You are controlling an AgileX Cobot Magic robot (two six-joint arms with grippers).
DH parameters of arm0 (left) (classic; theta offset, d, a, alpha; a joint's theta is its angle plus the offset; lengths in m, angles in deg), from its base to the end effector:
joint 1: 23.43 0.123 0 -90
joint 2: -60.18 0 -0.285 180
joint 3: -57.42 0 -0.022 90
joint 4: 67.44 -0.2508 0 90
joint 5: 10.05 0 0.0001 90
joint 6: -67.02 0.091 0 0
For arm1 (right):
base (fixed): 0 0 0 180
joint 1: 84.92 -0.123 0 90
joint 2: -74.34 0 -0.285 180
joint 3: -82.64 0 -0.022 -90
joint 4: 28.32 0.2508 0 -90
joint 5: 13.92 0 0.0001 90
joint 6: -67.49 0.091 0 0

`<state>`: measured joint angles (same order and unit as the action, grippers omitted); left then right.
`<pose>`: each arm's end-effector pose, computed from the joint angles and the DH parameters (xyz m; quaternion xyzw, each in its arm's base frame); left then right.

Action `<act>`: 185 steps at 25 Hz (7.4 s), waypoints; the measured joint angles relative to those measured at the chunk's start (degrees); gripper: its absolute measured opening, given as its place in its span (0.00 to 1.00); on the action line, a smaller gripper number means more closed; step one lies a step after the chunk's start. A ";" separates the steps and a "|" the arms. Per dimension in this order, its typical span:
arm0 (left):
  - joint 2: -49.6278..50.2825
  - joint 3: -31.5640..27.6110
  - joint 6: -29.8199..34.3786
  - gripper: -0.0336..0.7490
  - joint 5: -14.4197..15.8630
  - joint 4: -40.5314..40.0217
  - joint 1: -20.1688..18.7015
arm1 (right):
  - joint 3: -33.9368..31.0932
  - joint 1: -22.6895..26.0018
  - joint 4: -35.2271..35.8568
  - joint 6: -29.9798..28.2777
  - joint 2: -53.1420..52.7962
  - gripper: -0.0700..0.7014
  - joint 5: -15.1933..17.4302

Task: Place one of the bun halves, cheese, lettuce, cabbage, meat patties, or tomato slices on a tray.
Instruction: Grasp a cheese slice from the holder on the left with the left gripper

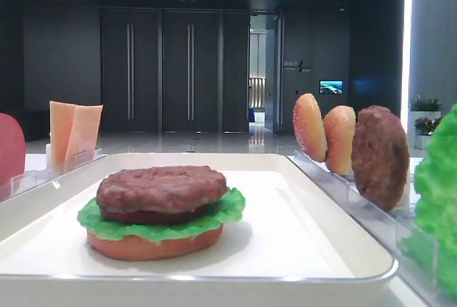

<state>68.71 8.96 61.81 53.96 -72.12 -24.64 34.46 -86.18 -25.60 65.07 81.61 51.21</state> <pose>-0.0056 0.0068 0.2736 -0.0328 0.8690 0.0131 0.4935 -0.0105 0.0037 0.2731 -0.0299 0.8678 0.0186 0.4957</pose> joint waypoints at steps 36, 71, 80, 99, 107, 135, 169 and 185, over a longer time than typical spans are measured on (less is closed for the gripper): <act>75.87 54.21 0.67 0.93 7.19 0.00 0.00 | 0.00 0.00 0.00 0.00 0.00 0.65 0.00; 111.70 83.38 0.39 0.93 7.24 -2.98 -4.32 | 0.00 0.00 0.00 0.00 0.00 0.65 -0.01; 112.47 83.38 -10.39 0.93 7.24 -5.24 -10.87 | 0.00 0.00 0.00 0.00 0.00 0.65 -0.06; 119.47 83.93 -19.25 0.93 4.61 -2.36 -16.06 | 0.00 0.00 0.00 0.00 0.00 0.65 -0.12; 121.31 84.00 -20.49 0.93 1.43 -0.74 -16.06 | 0.00 0.00 0.00 0.00 0.00 0.65 -0.12; 125.53 84.07 -18.89 0.88 0.81 -0.04 -16.06 | 0.00 0.00 0.00 0.00 0.00 0.65 -0.17; 125.83 84.07 -18.10 0.31 5.80 -3.03 -15.16 | 0.00 0.00 0.00 0.00 0.00 0.65 -0.17; 125.83 84.22 -18.05 0.08 5.87 -3.34 -15.16 | 0.00 0.00 0.00 0.00 0.00 0.65 -0.17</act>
<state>194.54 93.18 43.76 59.83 -75.46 -39.80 34.46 -86.18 -25.60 65.07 81.61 51.04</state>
